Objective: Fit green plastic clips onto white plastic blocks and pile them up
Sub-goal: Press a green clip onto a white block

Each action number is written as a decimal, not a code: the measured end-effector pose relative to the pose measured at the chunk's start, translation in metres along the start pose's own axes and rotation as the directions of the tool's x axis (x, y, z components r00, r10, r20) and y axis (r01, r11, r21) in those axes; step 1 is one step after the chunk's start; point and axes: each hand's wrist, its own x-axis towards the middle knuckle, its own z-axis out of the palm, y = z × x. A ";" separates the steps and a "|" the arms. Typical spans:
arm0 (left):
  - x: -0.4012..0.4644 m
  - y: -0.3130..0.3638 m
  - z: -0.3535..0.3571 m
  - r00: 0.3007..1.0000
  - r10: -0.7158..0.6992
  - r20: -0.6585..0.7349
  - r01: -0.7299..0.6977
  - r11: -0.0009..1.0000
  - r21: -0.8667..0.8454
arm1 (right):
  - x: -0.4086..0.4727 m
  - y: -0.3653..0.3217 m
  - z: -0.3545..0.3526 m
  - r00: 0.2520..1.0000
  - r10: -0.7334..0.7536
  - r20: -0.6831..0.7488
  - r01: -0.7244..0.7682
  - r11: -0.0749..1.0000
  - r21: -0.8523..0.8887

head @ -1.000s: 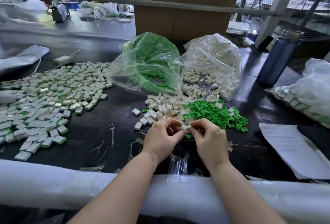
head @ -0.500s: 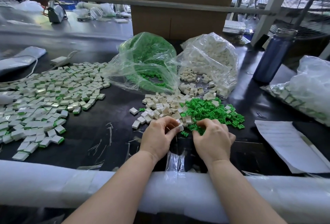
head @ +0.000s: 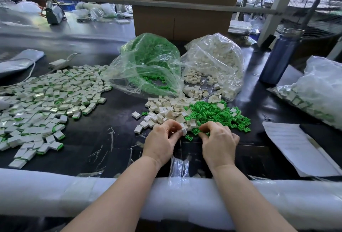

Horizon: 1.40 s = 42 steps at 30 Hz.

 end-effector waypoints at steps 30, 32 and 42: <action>0.001 0.003 0.004 0.999 -0.033 0.003 0.033 0.982 -0.184 | -0.001 -0.005 -0.007 0.987 -0.151 -0.055 0.160 0.904 0.396; 0.002 0.002 0.005 0.999 -0.038 0.009 0.039 0.981 -0.191 | -0.001 -0.004 -0.007 0.988 -0.142 -0.054 0.151 0.889 0.433; 0.001 0.002 0.005 0.999 -0.035 0.006 0.036 0.984 -0.177 | 0.000 -0.003 -0.004 0.992 -0.127 0.009 0.099 0.812 0.575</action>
